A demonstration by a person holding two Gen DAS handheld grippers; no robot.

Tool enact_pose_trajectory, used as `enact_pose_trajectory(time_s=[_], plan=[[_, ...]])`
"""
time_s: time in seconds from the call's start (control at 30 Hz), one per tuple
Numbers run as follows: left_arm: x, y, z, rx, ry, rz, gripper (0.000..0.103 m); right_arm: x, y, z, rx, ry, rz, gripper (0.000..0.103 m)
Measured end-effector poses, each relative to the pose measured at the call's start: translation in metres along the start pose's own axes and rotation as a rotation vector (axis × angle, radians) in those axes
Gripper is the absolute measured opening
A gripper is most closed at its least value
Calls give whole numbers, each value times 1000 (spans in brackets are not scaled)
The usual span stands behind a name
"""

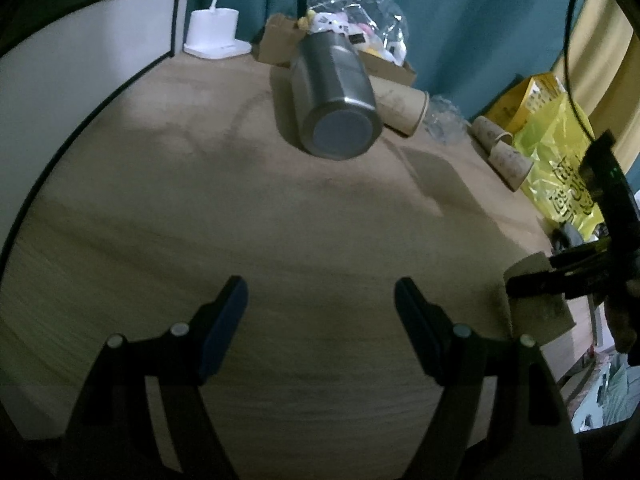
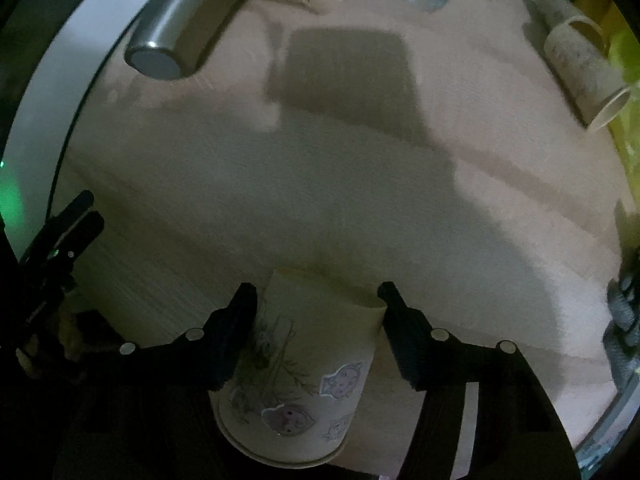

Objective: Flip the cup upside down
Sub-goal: 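Grasp the patterned cup with the right gripper while the left gripper releases it, then lower the cup rim-down onto the table and open the right gripper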

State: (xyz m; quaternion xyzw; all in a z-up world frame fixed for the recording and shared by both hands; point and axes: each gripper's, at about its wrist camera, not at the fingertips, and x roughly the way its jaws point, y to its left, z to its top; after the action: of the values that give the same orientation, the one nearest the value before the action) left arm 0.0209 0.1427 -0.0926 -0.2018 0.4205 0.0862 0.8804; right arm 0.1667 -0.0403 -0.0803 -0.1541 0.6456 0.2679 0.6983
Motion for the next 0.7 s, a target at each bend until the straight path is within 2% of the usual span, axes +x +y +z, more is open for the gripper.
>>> enact_pose_trajectory(time_s=[0.1, 0.17, 0.27, 0.33, 0.43, 0.57, 0.7], plan=[[-2, -3, 1, 5, -1, -4, 77, -9, 6, -2, -28, -84, -12, 64], [-2, -5, 1, 11, -1, -3, 77, -24, 12, -5, -66, -187, -20, 64], [-2, -11, 2, 19, -1, -6, 77, -41, 21, -19, -139, -382, -98, 64], [-4, -15, 2, 25, -13, -5, 77, -44, 21, -34, -152, -501, -126, 64], [-5, -22, -1, 31, -39, -13, 77, -36, 20, -64, -145, -678, -215, 64], [-8, -30, -6, 38, -82, -10, 77, -28, 21, -86, -105, -827, -306, 64], [-7, -43, -9, 72, -81, -5, 77, -28, 23, -112, -59, -955, -365, 64]])
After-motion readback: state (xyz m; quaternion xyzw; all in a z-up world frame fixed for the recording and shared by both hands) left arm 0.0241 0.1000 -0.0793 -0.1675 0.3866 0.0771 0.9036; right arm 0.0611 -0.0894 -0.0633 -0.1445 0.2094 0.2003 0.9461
